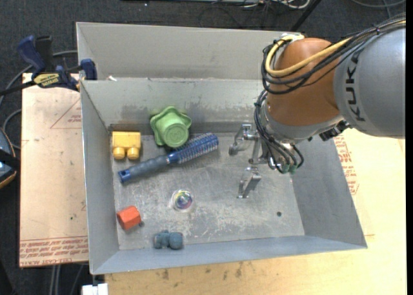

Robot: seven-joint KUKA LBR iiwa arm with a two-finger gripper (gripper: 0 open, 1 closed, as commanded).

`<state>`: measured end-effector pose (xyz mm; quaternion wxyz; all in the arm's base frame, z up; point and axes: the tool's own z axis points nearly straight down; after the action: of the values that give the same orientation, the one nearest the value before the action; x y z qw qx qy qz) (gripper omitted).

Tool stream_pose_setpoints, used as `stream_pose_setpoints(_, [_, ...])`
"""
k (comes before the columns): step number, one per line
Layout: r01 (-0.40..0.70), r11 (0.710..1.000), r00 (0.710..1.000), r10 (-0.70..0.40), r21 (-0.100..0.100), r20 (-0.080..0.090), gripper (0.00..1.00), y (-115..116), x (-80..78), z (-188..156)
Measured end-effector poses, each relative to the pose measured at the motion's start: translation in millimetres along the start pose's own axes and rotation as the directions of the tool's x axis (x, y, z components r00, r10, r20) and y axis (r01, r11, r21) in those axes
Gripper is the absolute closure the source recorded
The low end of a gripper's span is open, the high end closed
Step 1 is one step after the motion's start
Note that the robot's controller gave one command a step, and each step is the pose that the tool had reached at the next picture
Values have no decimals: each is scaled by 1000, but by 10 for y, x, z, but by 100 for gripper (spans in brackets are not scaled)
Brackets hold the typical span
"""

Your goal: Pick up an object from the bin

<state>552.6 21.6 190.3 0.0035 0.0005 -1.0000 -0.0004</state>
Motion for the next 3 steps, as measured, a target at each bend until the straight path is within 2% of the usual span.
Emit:
stream_pose_setpoints(1, [188, 982, 982, -188, -1, 2, 0, 921, -197, 965])
stream_pose_setpoints(2, [397, 918, 918, -397, 1, 5, 0, 1174, 69, 1059])
stream_pose_setpoints(3, [394, 919, 919, -394, 2, 6, 100, 1160, 58, 1054])
